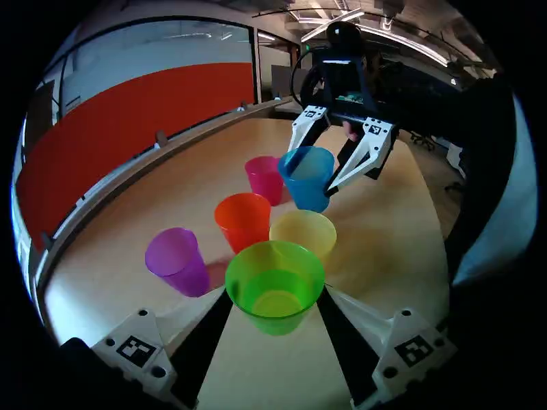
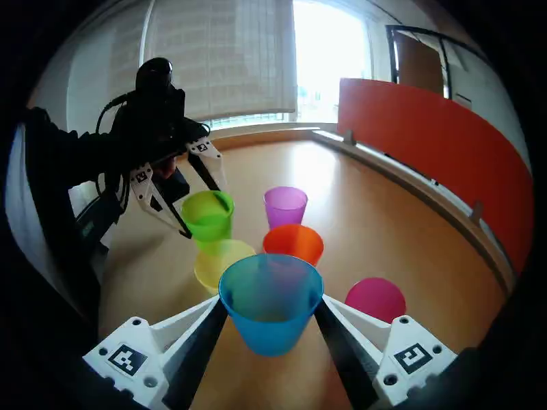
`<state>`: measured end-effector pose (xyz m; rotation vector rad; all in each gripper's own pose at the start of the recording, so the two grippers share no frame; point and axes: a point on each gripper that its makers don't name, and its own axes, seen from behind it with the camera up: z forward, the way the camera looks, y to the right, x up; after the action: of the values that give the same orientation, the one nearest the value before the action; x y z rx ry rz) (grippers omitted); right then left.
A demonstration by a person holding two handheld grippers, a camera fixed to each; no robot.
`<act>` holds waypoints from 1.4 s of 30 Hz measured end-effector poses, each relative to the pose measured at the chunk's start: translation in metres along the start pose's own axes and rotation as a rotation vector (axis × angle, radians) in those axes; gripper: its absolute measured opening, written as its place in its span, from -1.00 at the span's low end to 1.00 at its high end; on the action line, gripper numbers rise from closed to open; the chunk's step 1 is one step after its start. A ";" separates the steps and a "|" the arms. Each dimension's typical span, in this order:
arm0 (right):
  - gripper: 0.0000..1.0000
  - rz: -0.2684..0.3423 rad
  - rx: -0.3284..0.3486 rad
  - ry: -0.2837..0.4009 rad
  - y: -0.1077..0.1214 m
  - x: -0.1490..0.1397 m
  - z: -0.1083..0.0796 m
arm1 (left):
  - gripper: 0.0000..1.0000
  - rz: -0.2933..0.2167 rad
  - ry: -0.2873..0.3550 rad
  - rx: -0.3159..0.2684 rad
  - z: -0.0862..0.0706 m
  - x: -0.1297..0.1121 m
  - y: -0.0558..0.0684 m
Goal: Pour water
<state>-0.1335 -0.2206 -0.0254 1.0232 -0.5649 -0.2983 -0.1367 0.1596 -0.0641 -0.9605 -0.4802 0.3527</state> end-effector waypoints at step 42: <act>0.79 -0.022 0.029 -0.091 -0.011 -0.037 0.016 | 0.70 0.004 -0.071 -0.023 0.016 -0.029 0.007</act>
<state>-0.1731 -0.2193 -0.0396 1.0482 -0.6421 -0.3580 -0.1697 0.1603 -0.0694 -0.9737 -0.5484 0.3864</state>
